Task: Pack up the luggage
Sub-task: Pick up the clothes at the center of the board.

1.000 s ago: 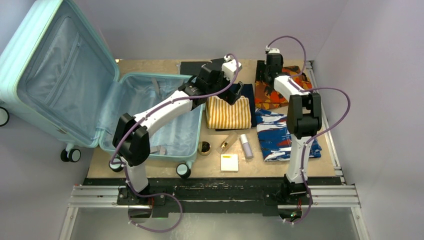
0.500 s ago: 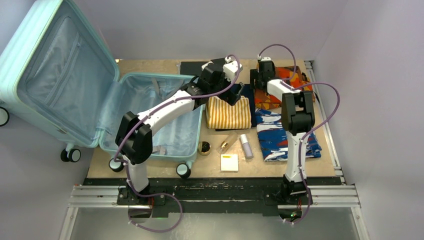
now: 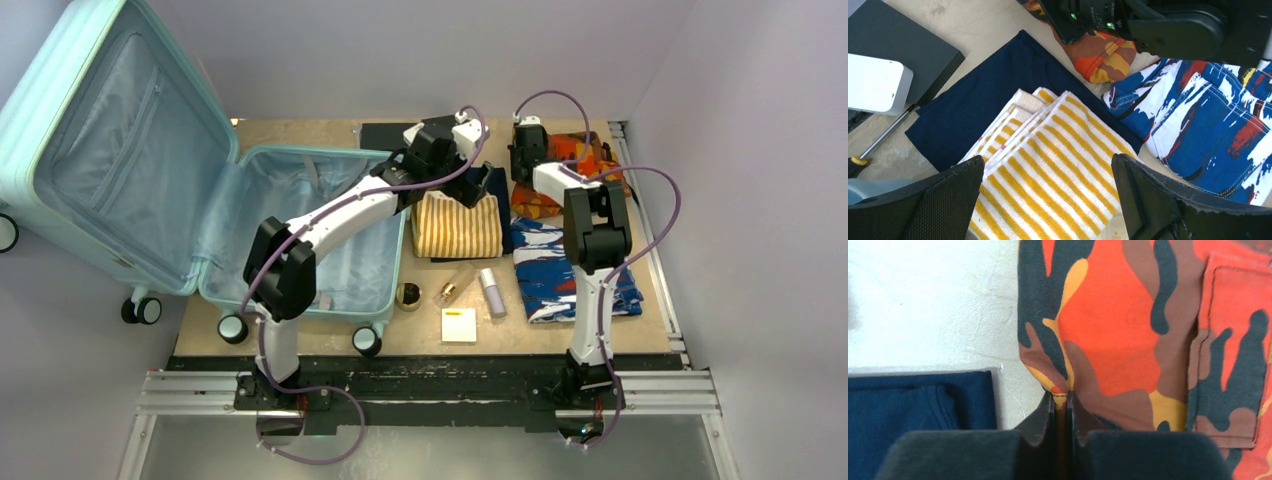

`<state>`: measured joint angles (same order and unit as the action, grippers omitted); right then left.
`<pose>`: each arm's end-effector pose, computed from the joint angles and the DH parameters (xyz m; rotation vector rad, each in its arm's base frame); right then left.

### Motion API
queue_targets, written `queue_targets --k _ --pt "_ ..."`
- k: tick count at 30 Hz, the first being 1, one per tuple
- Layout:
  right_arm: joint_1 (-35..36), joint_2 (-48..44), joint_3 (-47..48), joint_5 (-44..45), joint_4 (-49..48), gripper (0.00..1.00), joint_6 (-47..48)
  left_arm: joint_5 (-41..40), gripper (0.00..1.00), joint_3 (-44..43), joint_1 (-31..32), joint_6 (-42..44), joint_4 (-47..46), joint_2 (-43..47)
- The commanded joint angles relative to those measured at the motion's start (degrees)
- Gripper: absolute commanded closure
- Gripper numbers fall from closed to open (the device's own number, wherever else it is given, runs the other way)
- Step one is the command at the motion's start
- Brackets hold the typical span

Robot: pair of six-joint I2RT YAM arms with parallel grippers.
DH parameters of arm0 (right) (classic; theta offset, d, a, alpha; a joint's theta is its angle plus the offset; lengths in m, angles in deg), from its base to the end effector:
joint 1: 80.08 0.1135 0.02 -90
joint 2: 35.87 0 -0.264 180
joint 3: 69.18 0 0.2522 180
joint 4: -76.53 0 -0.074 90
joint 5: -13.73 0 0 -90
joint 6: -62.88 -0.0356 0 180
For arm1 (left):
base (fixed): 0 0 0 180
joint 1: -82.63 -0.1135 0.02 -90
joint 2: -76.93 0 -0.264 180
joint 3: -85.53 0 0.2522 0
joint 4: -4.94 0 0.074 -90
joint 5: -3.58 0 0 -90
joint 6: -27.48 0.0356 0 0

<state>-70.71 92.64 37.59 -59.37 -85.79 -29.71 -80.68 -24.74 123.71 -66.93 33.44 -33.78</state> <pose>0.4971 0.0715 0.1580 0.0244 2.2326 -0.2194 0.3454 -0.3058 0.3056 0.7284 1.9982 -0.5830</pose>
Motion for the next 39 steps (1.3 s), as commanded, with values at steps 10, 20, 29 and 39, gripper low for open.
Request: queue_targets --k 10,20,29,39 --pt "-0.23 -16.21 -5.50 -10.47 -0.47 1.00 7.60 0.19 0.01 -10.80 0.32 -8.07 2.59 -7.39" --pt "-0.14 -26.72 -14.99 -26.19 -3.44 1.00 9.56 5.21 0.01 -13.13 -2.03 -22.78 2.58 -9.89" --pt "-0.12 -33.80 -22.57 -35.38 -9.68 1.00 6.69 16.97 0.01 -1.66 -7.38 -41.75 -10.14 -8.99" --pt "0.02 -37.05 -29.97 -42.50 -15.73 1.00 4.01 18.83 0.01 -1.78 -7.49 -48.45 -11.91 -11.81"
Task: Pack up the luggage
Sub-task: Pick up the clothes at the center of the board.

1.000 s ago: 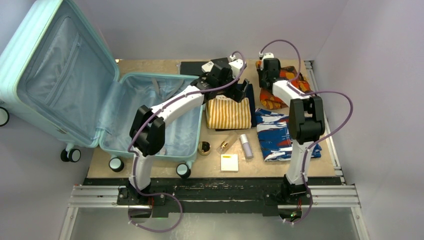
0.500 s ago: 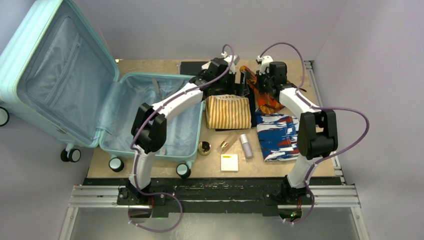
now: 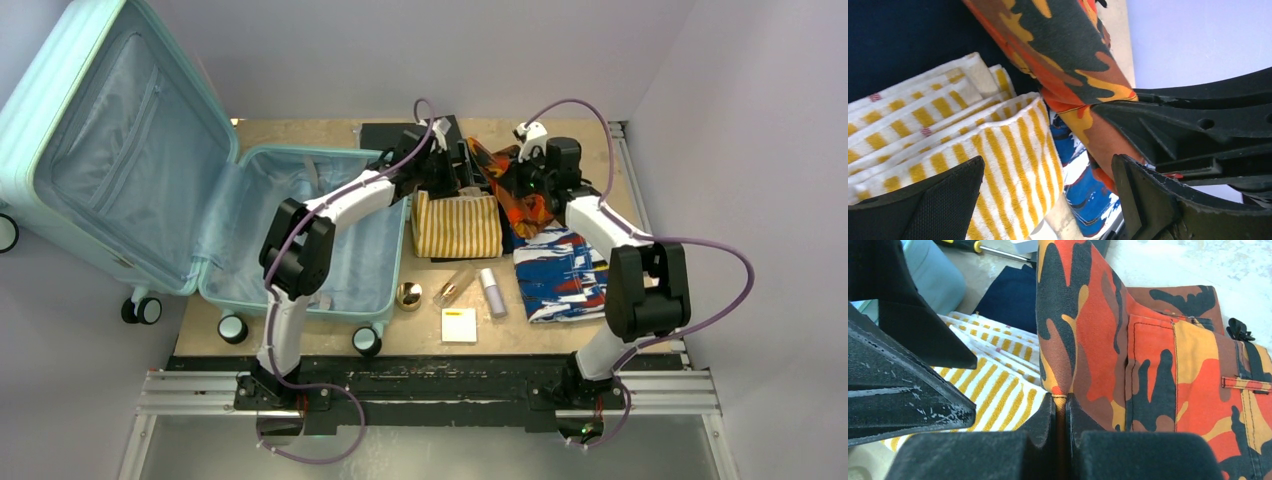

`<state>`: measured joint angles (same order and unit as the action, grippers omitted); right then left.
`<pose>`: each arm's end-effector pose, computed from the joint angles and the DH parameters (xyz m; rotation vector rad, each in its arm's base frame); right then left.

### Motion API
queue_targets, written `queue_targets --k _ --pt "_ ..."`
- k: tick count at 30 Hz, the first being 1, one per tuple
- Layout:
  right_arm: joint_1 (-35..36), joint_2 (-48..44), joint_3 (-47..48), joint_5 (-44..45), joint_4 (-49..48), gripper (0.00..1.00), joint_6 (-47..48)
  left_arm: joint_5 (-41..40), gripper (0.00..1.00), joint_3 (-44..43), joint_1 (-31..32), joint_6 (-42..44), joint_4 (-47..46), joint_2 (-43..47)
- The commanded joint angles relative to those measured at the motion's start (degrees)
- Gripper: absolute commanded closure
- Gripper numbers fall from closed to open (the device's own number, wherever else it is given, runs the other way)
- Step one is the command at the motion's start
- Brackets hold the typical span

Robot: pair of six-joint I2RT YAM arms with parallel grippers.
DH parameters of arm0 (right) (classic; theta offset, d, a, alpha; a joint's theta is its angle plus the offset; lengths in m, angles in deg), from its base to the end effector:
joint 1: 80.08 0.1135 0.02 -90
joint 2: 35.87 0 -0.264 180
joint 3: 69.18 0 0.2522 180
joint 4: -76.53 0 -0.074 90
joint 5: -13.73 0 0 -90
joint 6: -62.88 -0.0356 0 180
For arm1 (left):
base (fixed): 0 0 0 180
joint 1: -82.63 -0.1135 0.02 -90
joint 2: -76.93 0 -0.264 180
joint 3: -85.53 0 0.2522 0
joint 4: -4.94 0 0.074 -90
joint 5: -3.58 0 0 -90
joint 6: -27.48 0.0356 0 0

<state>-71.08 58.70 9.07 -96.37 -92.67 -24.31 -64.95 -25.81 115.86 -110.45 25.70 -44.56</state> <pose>0.3721 0.0713 0.2568 -0.4271 1.9941 0.4257 0.4095 -0.2838 0.2391 -0.0494 2.3250 -1.1855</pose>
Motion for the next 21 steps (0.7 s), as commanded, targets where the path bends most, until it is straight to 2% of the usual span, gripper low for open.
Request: queue_targets --k 1,11,21 --pt "0.41 -3.26 -2.19 -5.97 -9.35 1.00 -1.27 3.27 0.01 -0.81 0.41 -5.21 -4.30 -1.29" --pt "0.41 -5.43 -10.44 -16.34 -15.27 1.00 -0.19 3.19 0.01 -3.81 0.38 -6.47 -2.90 -4.41" --pt "0.50 -2.68 -12.17 -22.46 -14.88 1.00 4.79 4.04 0.01 -5.96 0.41 -6.39 -2.54 -8.20"
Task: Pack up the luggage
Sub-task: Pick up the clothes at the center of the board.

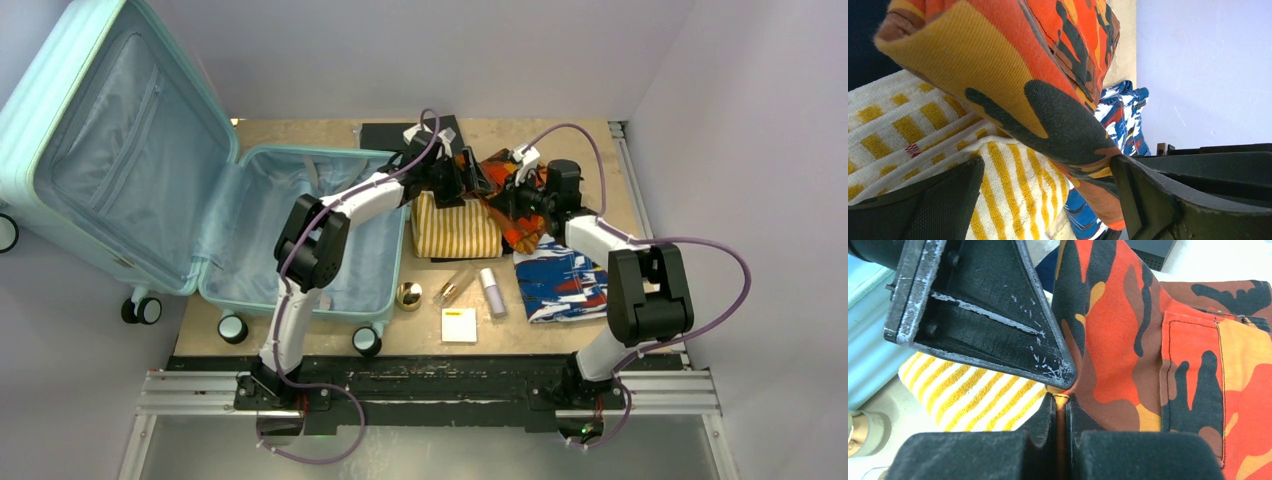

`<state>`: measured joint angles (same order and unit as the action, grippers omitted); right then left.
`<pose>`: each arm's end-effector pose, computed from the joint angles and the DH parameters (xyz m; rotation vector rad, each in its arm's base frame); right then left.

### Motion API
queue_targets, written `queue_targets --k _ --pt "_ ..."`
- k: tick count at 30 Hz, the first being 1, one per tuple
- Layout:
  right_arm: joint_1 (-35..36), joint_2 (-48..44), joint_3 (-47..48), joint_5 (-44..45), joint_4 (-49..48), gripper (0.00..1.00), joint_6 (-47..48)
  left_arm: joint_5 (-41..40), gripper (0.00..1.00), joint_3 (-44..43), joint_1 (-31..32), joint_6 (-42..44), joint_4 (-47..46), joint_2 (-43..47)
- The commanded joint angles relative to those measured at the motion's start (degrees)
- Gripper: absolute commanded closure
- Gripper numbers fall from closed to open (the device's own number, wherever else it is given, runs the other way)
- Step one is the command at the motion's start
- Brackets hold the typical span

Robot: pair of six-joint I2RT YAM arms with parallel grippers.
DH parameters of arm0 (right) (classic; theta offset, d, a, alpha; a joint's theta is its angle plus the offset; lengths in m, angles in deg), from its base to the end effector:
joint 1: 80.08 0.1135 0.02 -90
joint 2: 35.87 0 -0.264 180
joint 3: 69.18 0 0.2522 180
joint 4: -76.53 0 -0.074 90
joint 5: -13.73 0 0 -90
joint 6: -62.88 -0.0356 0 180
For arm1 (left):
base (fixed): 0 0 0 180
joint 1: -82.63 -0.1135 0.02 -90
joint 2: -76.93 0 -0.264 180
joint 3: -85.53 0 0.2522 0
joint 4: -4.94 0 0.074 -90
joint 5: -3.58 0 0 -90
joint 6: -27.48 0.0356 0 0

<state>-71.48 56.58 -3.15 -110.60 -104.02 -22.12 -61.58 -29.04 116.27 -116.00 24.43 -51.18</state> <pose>0.3432 0.0722 0.2199 -0.6083 1.9003 0.6433 0.4223 -0.2990 0.2042 -0.1304 2.4036 -1.2752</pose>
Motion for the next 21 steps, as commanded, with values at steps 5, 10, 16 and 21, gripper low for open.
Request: queue_targets --k 5,10,16,21 --pt "0.89 -1.66 -2.20 -8.73 -4.44 1.00 4.80 1.79 0.01 -4.16 -0.36 -1.42 -1.01 -2.53" --pt "0.89 -1.18 -3.05 -3.67 -4.06 1.00 7.13 4.08 0.01 -4.01 -1.69 -2.71 -2.67 -0.28" --pt "0.89 -1.57 -3.22 -5.32 -5.56 1.00 6.26 5.07 0.01 -2.26 -1.69 -4.10 -4.81 1.42" --pt "1.44 -3.43 -3.71 -8.75 -6.06 1.00 7.34 3.00 0.01 -2.85 -1.46 -2.64 -3.53 -1.33"
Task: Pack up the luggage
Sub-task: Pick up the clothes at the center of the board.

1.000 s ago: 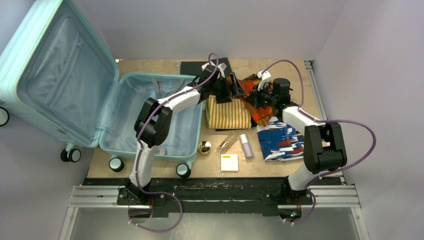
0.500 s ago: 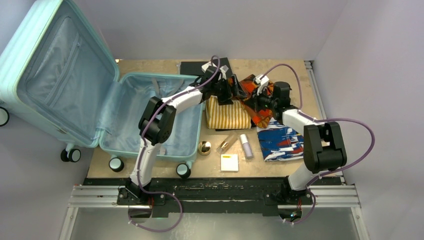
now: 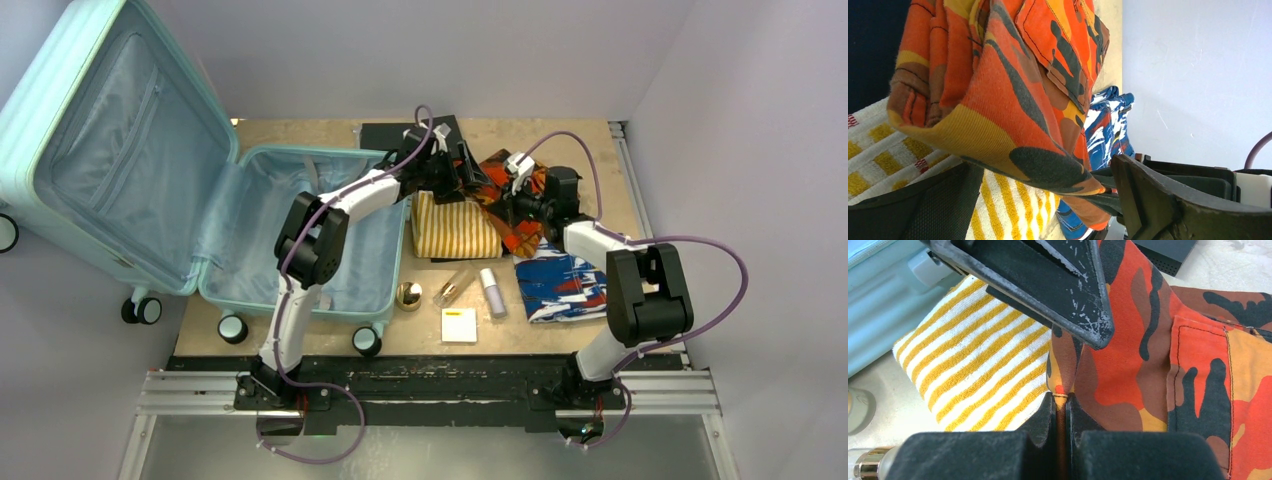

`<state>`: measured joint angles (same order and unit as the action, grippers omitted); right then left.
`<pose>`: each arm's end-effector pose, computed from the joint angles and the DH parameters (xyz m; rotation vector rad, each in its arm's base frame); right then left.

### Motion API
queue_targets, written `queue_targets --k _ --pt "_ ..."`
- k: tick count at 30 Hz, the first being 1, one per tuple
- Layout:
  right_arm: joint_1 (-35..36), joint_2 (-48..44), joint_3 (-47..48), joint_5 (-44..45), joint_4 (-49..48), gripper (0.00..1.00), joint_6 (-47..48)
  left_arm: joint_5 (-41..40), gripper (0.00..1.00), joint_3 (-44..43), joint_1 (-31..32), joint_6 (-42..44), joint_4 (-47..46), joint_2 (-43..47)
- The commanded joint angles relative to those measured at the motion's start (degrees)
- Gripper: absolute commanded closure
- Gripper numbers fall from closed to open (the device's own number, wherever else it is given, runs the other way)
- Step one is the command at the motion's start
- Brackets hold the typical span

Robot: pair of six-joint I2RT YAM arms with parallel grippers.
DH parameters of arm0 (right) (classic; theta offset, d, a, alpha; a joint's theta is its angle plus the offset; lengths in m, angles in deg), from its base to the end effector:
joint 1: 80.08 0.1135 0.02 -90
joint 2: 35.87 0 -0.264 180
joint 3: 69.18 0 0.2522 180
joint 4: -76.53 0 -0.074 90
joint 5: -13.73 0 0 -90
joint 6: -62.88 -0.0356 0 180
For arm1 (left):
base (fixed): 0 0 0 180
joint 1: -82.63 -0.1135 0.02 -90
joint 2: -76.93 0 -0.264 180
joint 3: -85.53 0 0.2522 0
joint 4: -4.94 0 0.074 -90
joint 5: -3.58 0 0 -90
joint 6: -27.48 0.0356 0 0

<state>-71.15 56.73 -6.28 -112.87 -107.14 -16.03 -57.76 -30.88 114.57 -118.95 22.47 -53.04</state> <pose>0.3358 0.0742 0.2073 -0.7321 1.8417 0.6189 0.4364 -0.2922 0.2023 -0.1685 2.3878 -1.3665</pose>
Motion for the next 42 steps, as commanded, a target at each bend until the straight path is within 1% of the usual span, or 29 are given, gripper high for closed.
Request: queue_targets --k 1,6,7,8,10,13,14,15,17,18,20,22,25,26,28,32,35,39,42 --pt "1.29 -3.93 -0.75 -6.80 -2.96 1.00 1.62 -0.71 0.01 -0.99 0.24 0.21 -1.73 -0.02" --pt "3.15 -4.44 -0.94 -6.85 -2.20 1.00 3.97 0.68 0.01 -2.90 0.46 0.51 -2.62 -2.39" --pt "3.40 -4.43 -0.93 -6.44 -2.29 0.99 4.04 0.73 0.01 -3.53 0.61 0.79 -2.21 -2.74" --pt "3.49 -4.39 -0.90 -6.11 -2.38 0.97 4.03 0.92 0.04 -3.86 0.66 0.91 -2.08 -3.05" --pt "3.55 -4.63 -0.68 -5.15 -2.47 0.92 3.99 1.90 0.23 -3.98 0.71 0.90 -2.81 -3.33" --pt "3.53 -5.60 -0.26 -4.74 -1.14 0.74 5.58 1.79 0.78 -3.45 0.80 0.50 -2.89 -3.20" --pt "3.55 -6.04 -0.01 -4.67 0.12 0.66 7.02 1.75 0.94 -3.60 0.82 0.63 -2.89 -3.18" --pt "3.53 -6.55 0.33 -4.74 1.47 0.56 8.15 1.62 1.00 -3.86 0.84 1.02 -2.89 -3.11" --pt "3.42 -7.73 1.08 -4.38 5.56 0.33 10.53 1.55 1.00 -4.93 0.70 2.23 -2.72 -2.92" --pt "3.20 -8.50 1.43 -3.55 7.38 0.26 12.15 1.69 1.00 -5.64 0.69 3.00 -2.27 -2.78" --pt "2.11 -10.31 1.66 -2.77 10.22 0.17 14.20 2.14 1.00 -7.72 0.75 4.67 -1.68 -2.30" --pt "-0.19 -12.32 1.72 -3.17 11.87 0.11 14.45 2.66 1.00 -10.20 0.80 6.83 -0.85 -1.68" --pt "-5.49 -14.62 2.37 -4.54 12.71 0.10 12.56 2.55 1.00 -14.66 1.05 11.01 1.88 -0.55" --pt "-7.11 -15.26 2.71 -3.80 12.58 0.10 10.89 2.88 1.00 -15.77 1.21 12.22 1.98 -0.03" --pt "-10.55 -16.34 2.91 -3.71 13.12 0.10 10.45 3.80 1.00 -18.02 1.88 14.62 2.87 0.87" --pt "-12.08 -20.17 -0.17 3.82 10.22 0.09 7.86 4.70 1.00 -22.49 3.99 21.14 7.02 3.08" --pt "-12.27 -23.14 -2.01 7.89 9.02 0.08 6.40 4.08 1.00 -21.80 4.21 22.81 9.50 6.84" --pt "-12.29 -26.49 -2.39 11.98 9.17 0.06 6.14 0.22 1.00 -18.47 2.69 27.17 16.83 14.06" --pt "-12.25 -28.36 -2.58 12.85 9.08 0.05 5.95 3.99 1.00 -14.62 -1.34 26.17 19.67 18.28"
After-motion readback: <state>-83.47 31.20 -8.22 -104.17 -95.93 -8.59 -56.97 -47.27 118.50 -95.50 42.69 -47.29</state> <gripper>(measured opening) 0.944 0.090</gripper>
